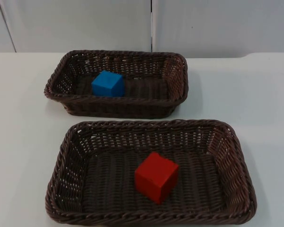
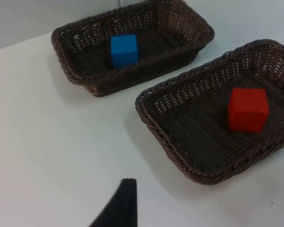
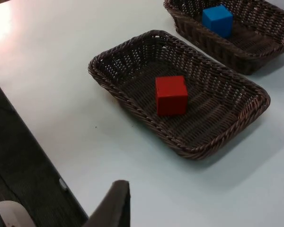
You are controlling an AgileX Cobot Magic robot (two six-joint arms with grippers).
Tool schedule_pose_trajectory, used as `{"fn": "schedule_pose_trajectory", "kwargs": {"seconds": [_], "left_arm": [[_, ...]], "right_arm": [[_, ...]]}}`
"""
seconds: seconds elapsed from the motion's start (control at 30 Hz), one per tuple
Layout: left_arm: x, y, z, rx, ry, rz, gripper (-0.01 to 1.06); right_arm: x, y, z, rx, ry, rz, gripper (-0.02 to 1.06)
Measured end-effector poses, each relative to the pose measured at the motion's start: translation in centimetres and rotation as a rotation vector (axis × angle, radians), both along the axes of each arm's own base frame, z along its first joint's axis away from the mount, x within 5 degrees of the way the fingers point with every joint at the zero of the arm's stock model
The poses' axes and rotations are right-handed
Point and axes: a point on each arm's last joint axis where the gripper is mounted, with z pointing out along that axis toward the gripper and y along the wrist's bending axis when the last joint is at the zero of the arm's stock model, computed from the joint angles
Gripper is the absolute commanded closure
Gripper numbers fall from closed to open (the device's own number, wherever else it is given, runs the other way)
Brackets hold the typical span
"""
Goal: Pick up one cube with the left hand and place it into the upper basket. Pick up one cube with the right hand and place it into the lower basket.
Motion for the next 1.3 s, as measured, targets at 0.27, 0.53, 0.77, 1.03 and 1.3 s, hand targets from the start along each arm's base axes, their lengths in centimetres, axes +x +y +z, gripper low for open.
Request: {"fn": "schedule_pose_trajectory", "kwargs": {"seconds": [0.27, 0.53, 0.77, 1.03, 1.3], "left_arm": [[0.00, 0.00, 0.00, 0.000, 0.000, 0.000, 0.00], [0.00, 0.00, 0.00, 0.000, 0.000, 0.000, 0.00], [0.00, 0.00, 0.00, 0.000, 0.000, 0.000, 0.00], [0.00, 0.00, 0.00, 0.000, 0.000, 0.000, 0.00], [0.06, -0.05, 0.00, 0.000, 0.000, 0.053, 0.00]], "right_arm": [[0.00, 0.00, 0.00, 0.000, 0.000, 0.000, -0.01], [0.00, 0.00, 0.00, 0.001, 0.001, -0.001, -0.01], [0.00, 0.00, 0.00, 0.001, 0.001, -0.001, -0.01], [0.00, 0.00, 0.00, 0.001, 0.001, -0.001, -0.01], [0.00, 0.00, 0.00, 0.001, 0.001, -0.001, -0.01]]}}
